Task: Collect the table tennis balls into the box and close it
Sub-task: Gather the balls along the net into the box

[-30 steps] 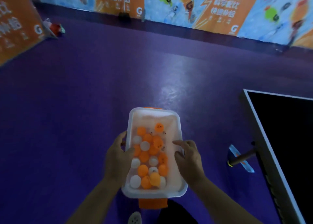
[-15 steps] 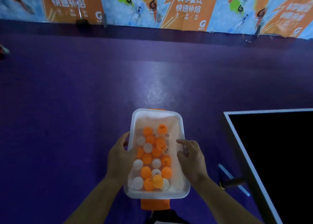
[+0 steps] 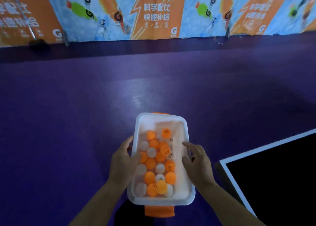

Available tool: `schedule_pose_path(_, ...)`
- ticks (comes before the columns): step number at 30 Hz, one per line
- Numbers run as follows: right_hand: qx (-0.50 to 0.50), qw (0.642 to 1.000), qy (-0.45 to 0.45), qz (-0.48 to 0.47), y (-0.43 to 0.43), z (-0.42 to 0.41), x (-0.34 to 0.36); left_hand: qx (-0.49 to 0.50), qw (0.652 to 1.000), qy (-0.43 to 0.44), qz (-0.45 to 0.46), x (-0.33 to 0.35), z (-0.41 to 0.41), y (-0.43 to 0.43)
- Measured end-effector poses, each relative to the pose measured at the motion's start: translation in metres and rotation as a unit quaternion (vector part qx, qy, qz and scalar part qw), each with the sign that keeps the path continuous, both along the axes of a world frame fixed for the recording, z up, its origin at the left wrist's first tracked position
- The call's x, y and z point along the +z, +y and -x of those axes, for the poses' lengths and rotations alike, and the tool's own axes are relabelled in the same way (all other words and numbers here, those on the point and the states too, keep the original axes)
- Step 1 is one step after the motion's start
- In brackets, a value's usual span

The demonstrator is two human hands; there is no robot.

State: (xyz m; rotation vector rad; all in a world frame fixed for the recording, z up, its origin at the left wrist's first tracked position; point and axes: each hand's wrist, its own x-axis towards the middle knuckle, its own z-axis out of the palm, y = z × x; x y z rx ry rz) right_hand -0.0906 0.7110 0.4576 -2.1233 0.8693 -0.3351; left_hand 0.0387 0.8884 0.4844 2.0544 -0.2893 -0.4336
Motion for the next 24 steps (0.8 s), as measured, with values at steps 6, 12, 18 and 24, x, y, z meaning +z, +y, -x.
schedule_pose_path(6, -0.085, 0.996, -0.017, -0.023, -0.086, -0.105, 0.008, -0.067, 0.998, -0.018, -0.004, 0.007, -0.134, -0.110)
schedule_pose_path(12, -0.181, 0.983, -0.014, -0.034, -0.175, -0.163, 0.013, -0.160, 0.986, -0.023, -0.029, 0.017, -0.220, -0.236)
schedule_pose_path(18, -0.271, 0.962, -0.008, -0.030, -0.284, -0.181, 0.002, -0.253, 0.966, -0.022, -0.042, 0.012, -0.249, -0.368)
schedule_pose_path(24, -0.318, 0.948, -0.010, -0.022, -0.414, -0.182, 0.001, -0.301, 0.953, -0.014, -0.038, 0.010, -0.253, -0.513)
